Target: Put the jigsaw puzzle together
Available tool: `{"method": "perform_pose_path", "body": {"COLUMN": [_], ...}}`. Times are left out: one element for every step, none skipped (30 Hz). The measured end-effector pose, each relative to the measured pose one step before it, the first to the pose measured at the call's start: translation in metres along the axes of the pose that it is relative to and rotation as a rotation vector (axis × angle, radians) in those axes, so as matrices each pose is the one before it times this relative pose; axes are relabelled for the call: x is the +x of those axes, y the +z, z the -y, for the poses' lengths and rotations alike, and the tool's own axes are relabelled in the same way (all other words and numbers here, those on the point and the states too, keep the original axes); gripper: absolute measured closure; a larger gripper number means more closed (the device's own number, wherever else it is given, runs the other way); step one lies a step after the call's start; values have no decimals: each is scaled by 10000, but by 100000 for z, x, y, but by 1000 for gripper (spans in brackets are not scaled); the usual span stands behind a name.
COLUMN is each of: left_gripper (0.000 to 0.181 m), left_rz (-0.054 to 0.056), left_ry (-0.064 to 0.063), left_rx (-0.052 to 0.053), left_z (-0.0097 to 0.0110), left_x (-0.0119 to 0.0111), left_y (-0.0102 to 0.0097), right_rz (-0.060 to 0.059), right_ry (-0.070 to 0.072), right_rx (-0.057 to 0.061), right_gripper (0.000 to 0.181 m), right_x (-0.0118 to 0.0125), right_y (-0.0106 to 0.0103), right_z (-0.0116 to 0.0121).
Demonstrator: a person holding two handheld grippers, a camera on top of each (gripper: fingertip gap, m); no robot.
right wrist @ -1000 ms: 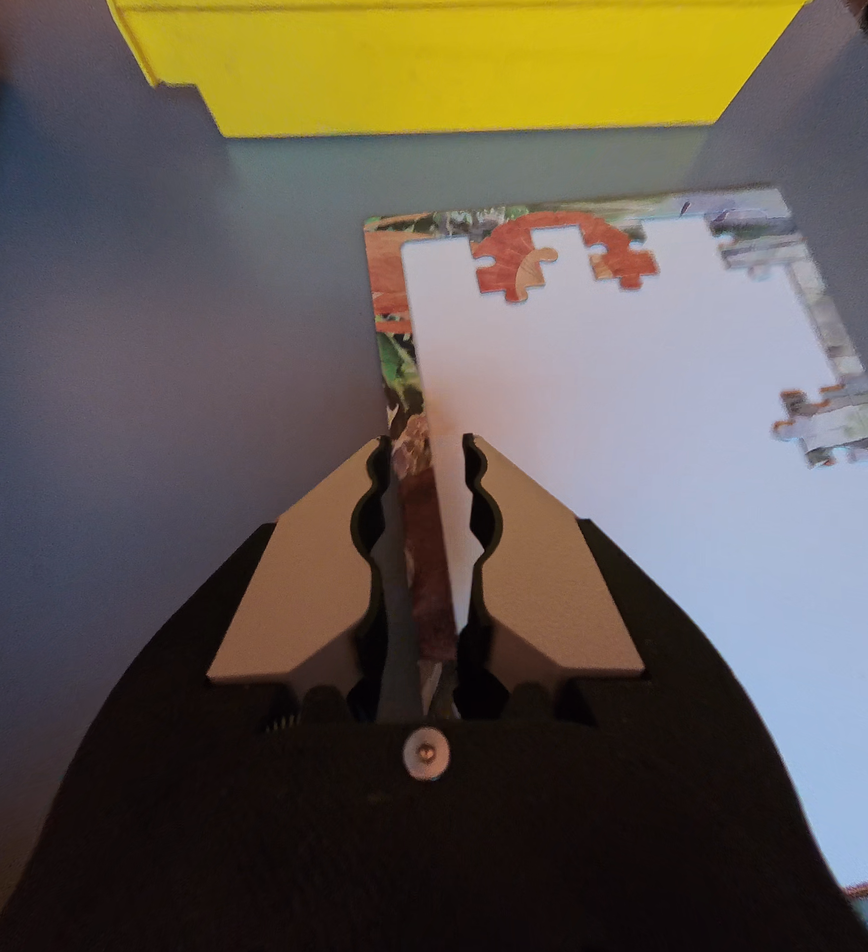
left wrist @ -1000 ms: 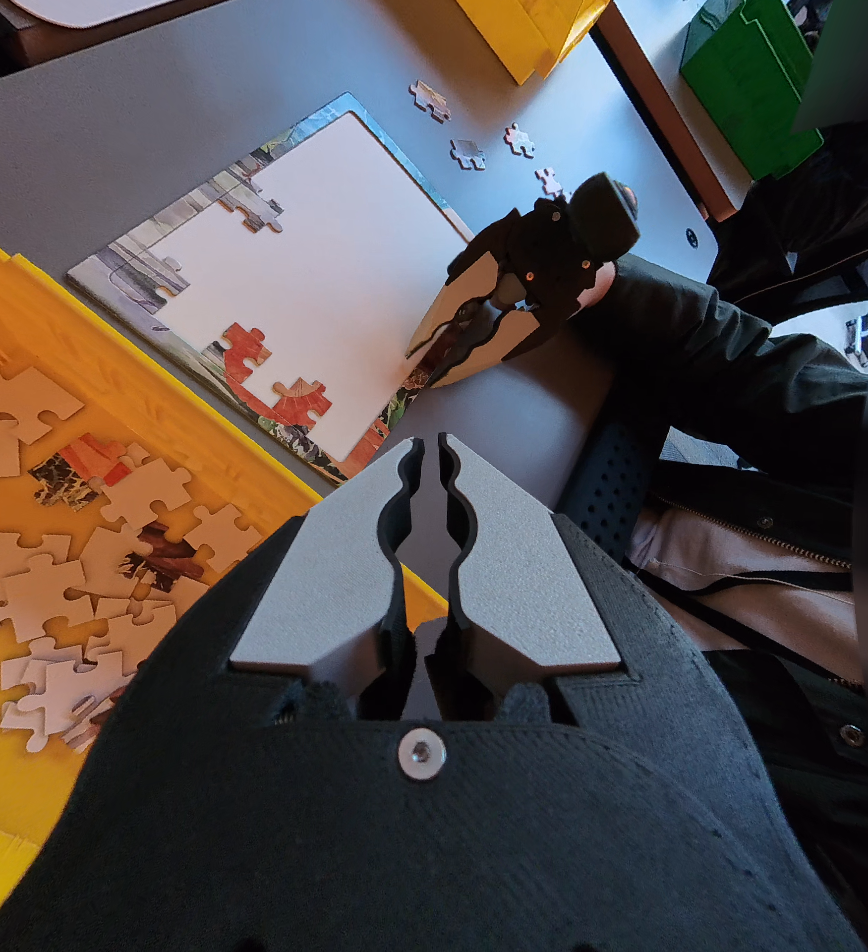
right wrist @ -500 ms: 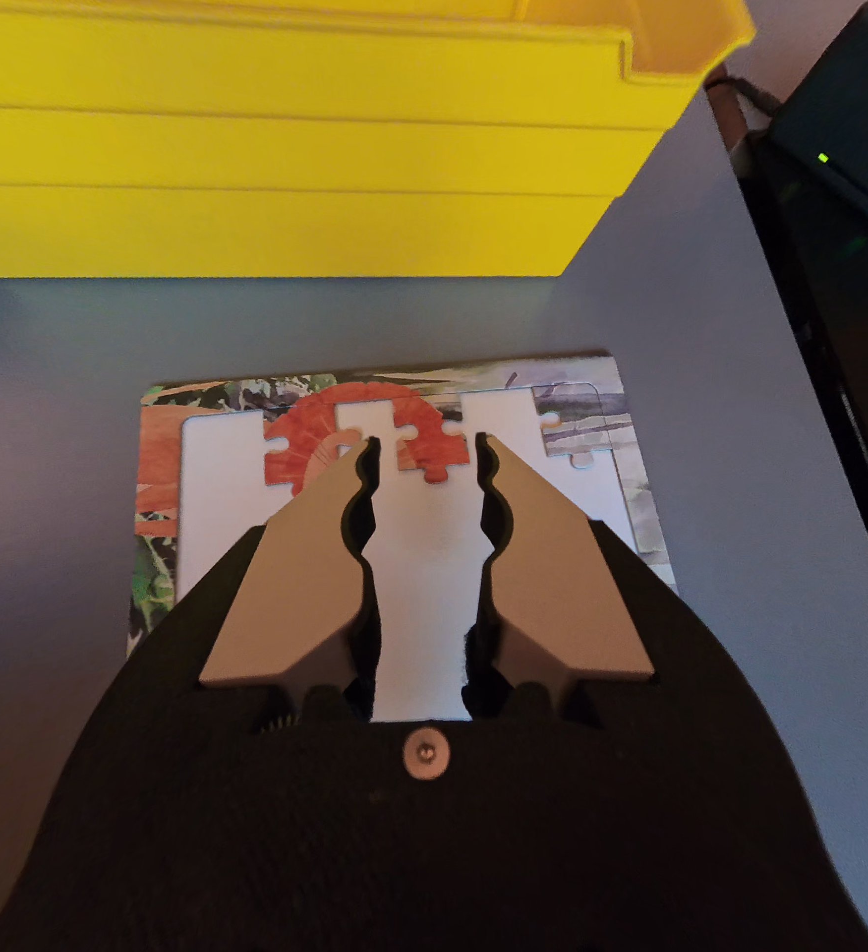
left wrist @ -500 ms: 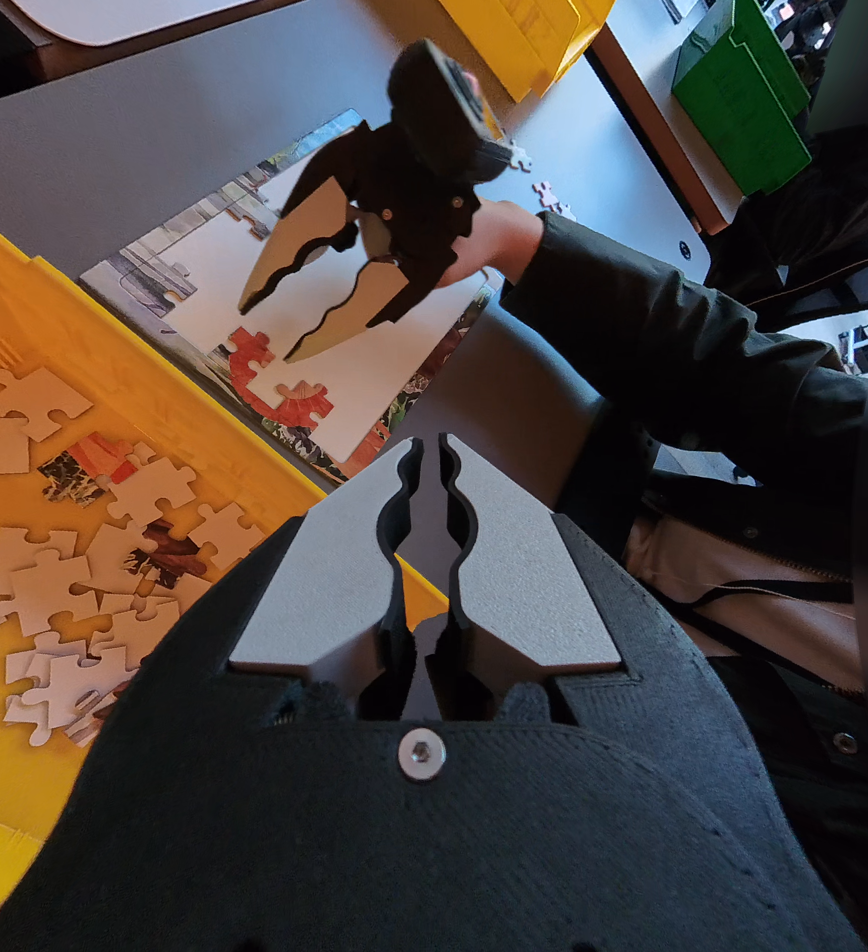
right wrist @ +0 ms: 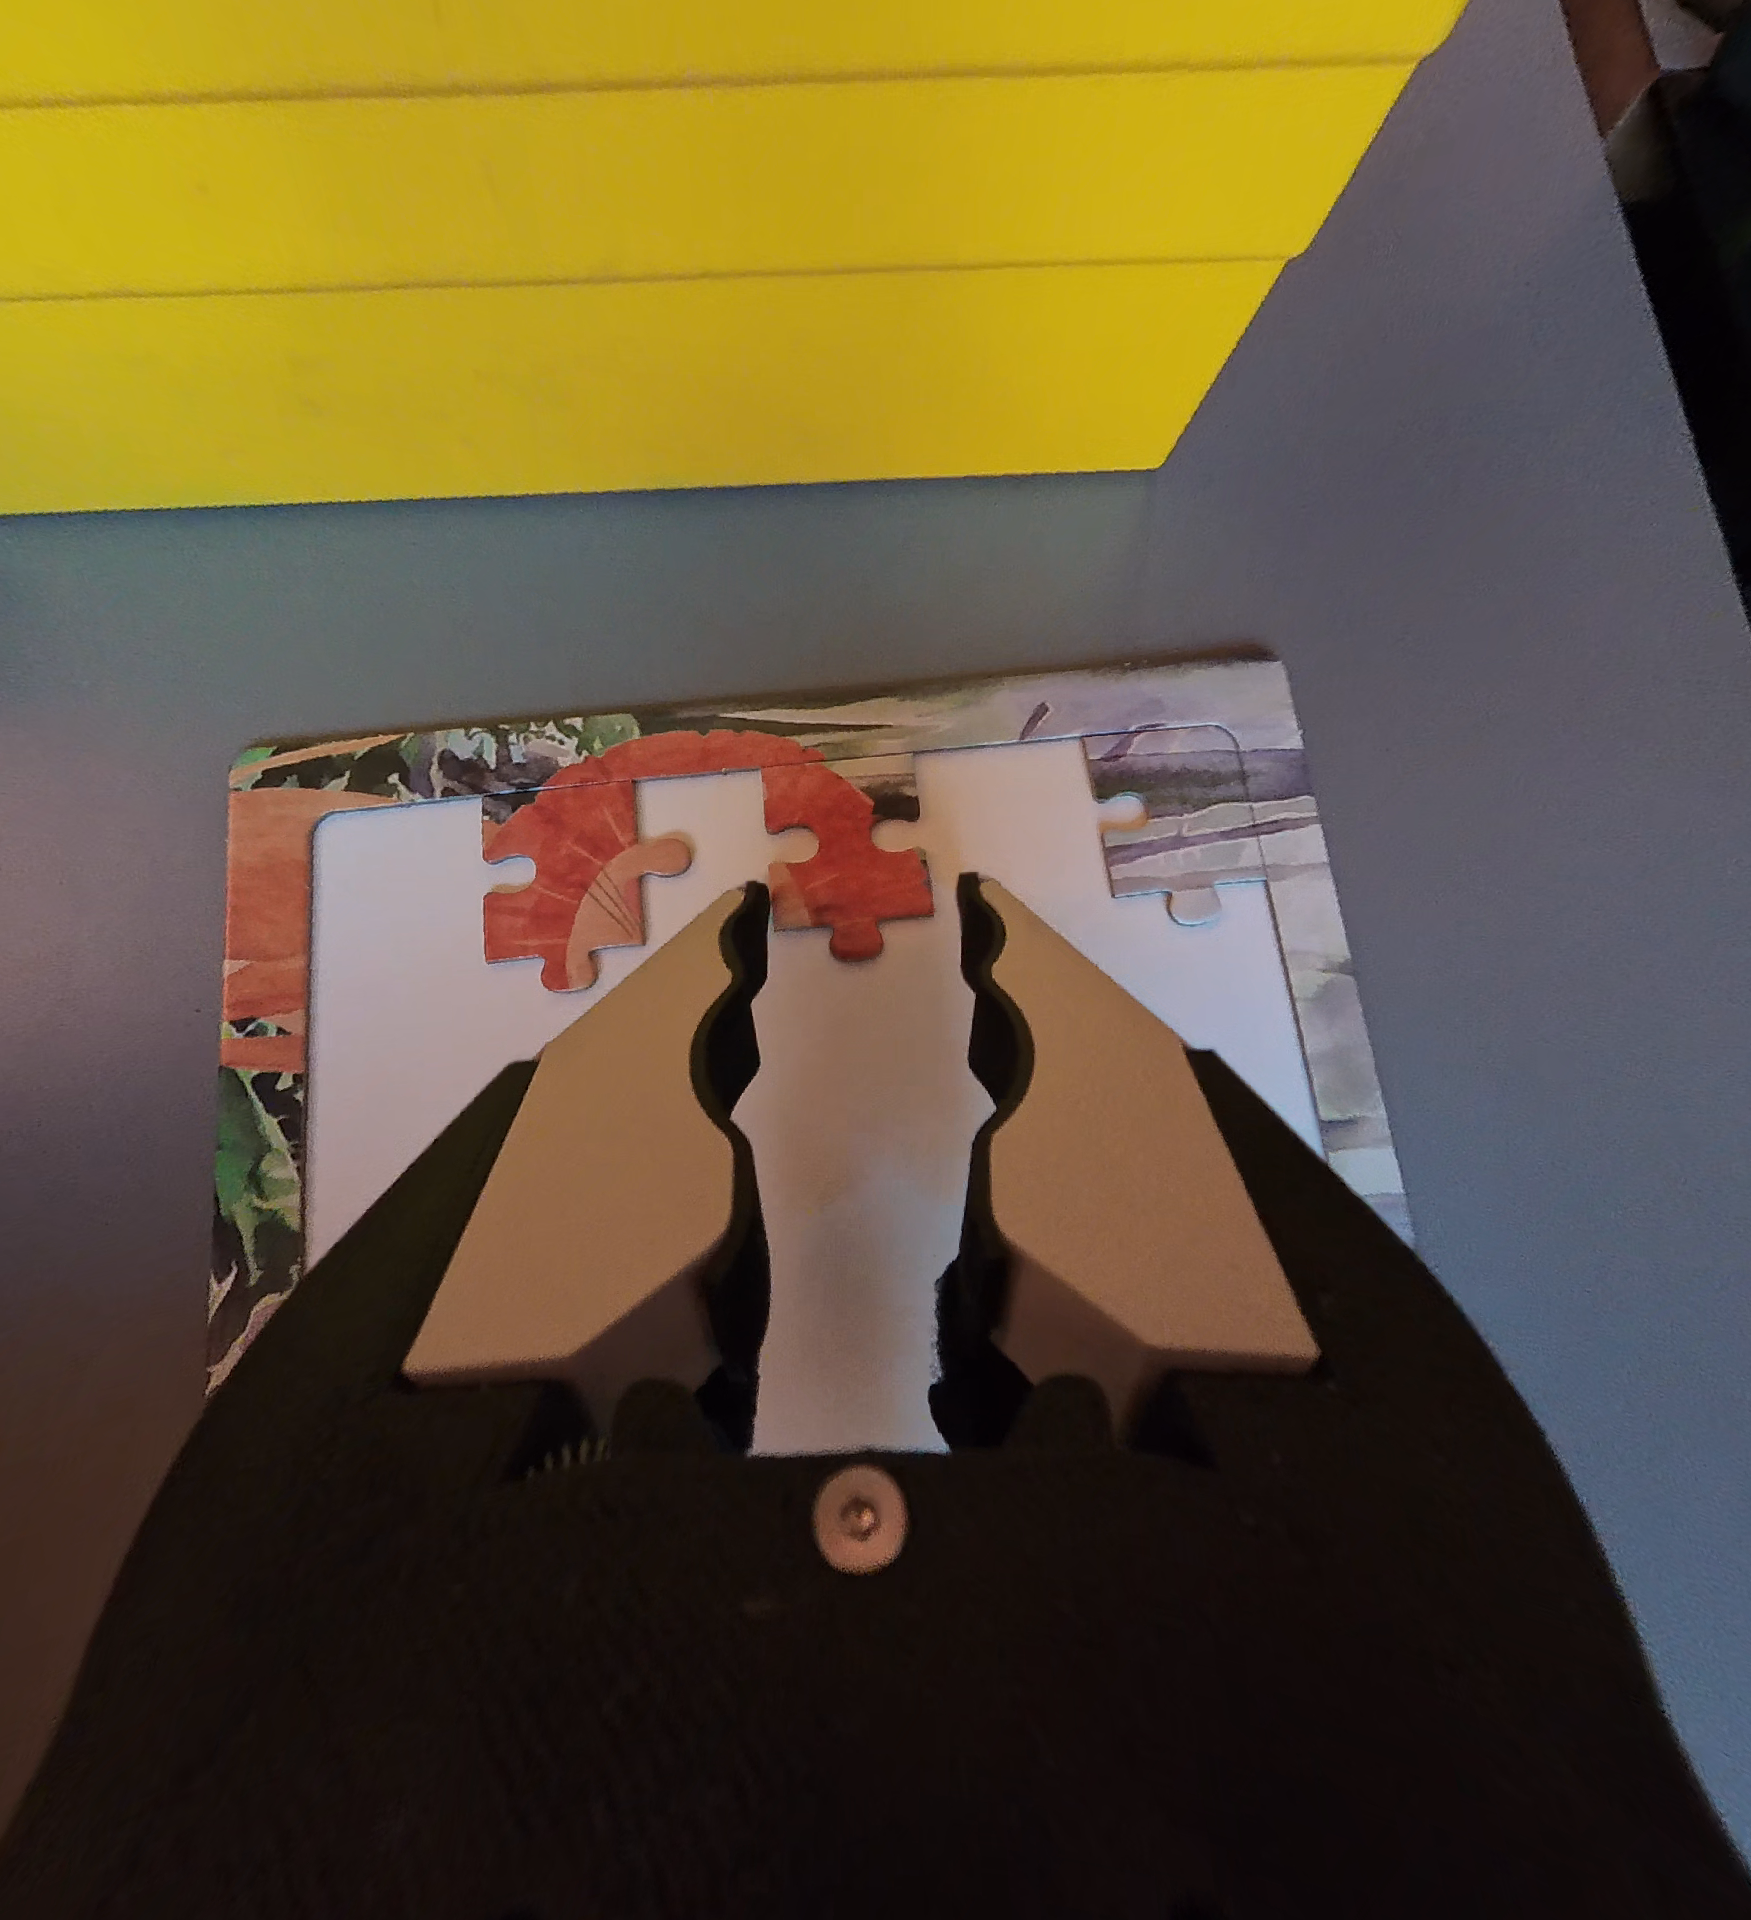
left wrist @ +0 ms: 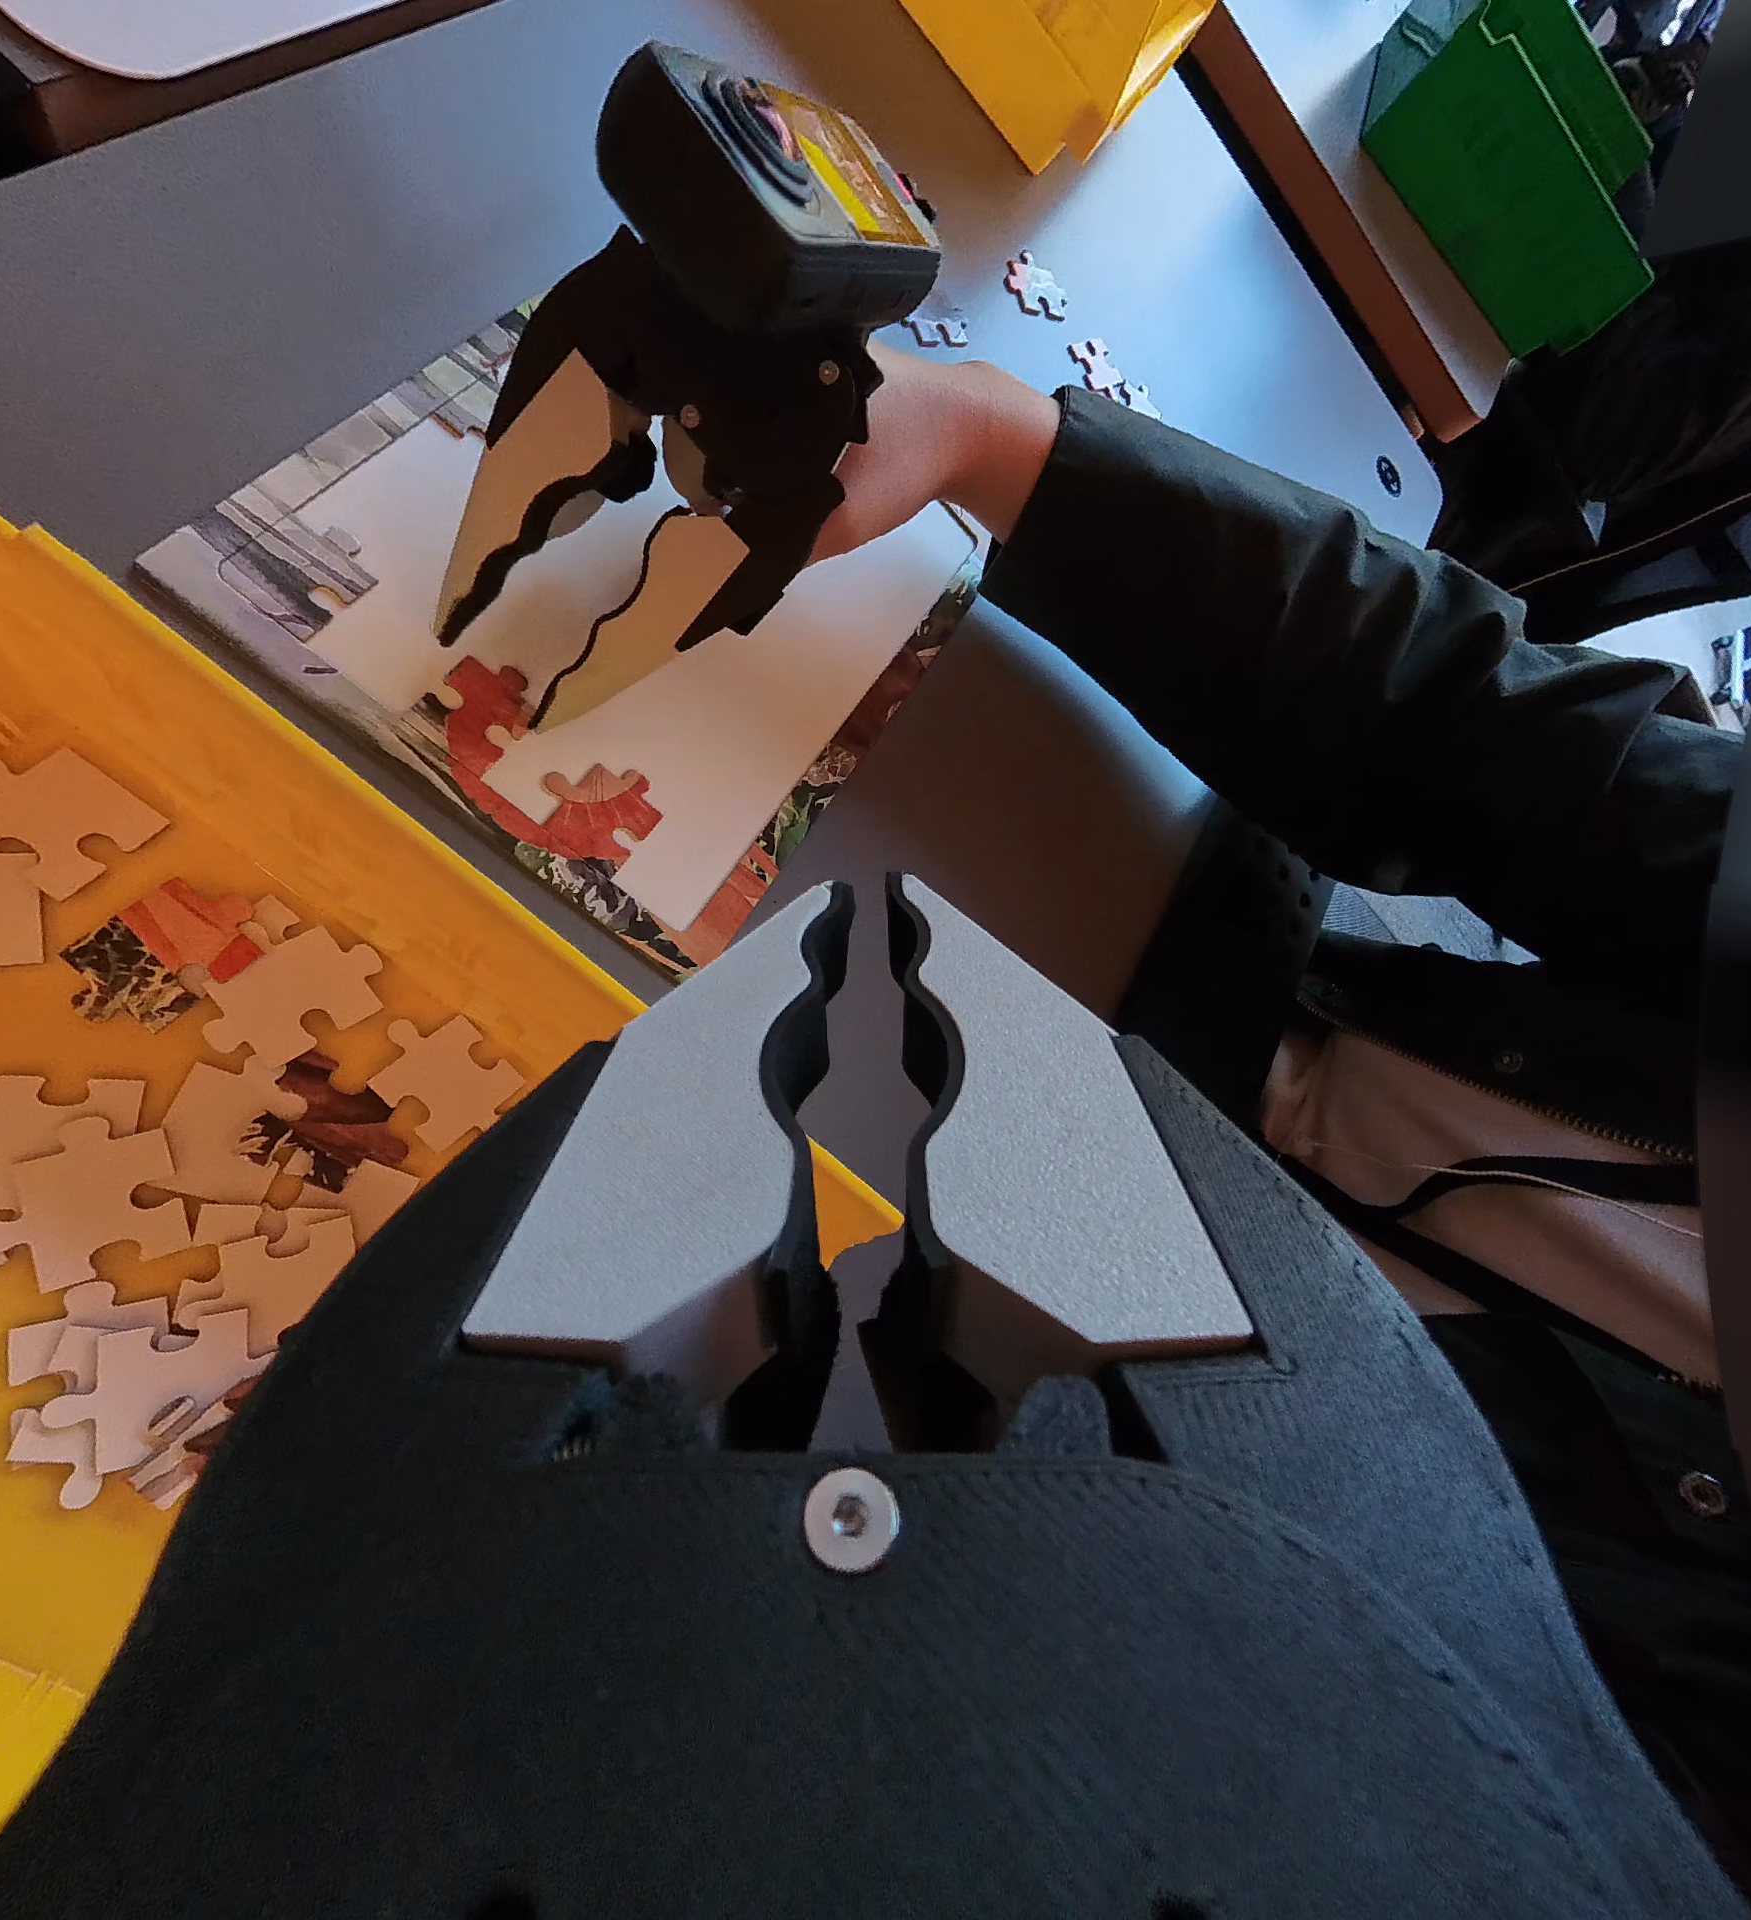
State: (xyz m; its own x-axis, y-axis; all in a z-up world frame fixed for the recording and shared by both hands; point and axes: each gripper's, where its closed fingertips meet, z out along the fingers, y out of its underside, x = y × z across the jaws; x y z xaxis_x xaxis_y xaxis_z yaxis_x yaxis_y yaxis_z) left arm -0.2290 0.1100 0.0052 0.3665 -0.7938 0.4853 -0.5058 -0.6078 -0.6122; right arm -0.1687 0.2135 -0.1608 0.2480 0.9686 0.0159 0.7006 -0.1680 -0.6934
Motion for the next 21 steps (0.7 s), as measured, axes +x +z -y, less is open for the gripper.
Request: {"method": "perform_pose_path", "body": {"left_gripper": [176,176,176,176,176,176,176,176,176,176,176,176,176,176,176,176,176,176,176,176,176], "left_rz": [4,2,0,1,3,5,6,-8,-17,-7,0,1,1,-3,-6,-3,-1,1,3,-3,-6], "left_ry": [20,15,-1,-6,-4,-12,-16,-13,-14,-13,-3,3,1,2,5,3,-2,-6,-6,-3,-2], "left_rx": [-8,-7,-14,-18,-23,-30,-26,-18,-11,-9,-11,-14,-11,-4,-1,-2,-8,-13,-12,-4,1], "left_z": [8,9,1,-12,-25,-39,-28,-27,-11,-8,-6,-22,-5,-8,15,-4,-1,-31,-17,-1,1], "left_x": [32,26,15,-1,-10,-25,-31,-8,11,8,-5,6,5,13,17,14,-2,-9,-14,-2,9], "left_y": [22,28,22,45,48,41,43,42,26,22,28,27,8,19,8,7,16,18,12,11,1], "right_rz": [89,41,18,-5,3,18,-2,-15,-5,8,7,-16,-12,-23,-15,-18,-21,-15,-27,-15,-22], "right_ry": [40,17,10,18,7,19,20,-15,-17,9,4,8,9,0,-11,-4,11,11,15,14,6], "right_rx": [-30,-16,27,20,-2,-27,-14,-9,-26,-19,-21,-16,-20,-10,-6,-5,-1,4,5,0,-1], "right_gripper": [144,145,146,147,149,150,150,150,150,150,150,150,150,150,151,151,151,151,151,151,151], "right_x": [-120,-41,-6,28,8,-19,2,2,-2,4,12,38,30,33,19,42,45,42,64,50,53], "right_y": [64,44,2,-9,9,27,14,10,6,-3,-4,6,10,14,15,21,10,8,17,7,4], "right_z": [-83,-66,20,33,8,-19,5,19,-11,14,-3,11,12,23,27,5,25,12,22,7,18]}}
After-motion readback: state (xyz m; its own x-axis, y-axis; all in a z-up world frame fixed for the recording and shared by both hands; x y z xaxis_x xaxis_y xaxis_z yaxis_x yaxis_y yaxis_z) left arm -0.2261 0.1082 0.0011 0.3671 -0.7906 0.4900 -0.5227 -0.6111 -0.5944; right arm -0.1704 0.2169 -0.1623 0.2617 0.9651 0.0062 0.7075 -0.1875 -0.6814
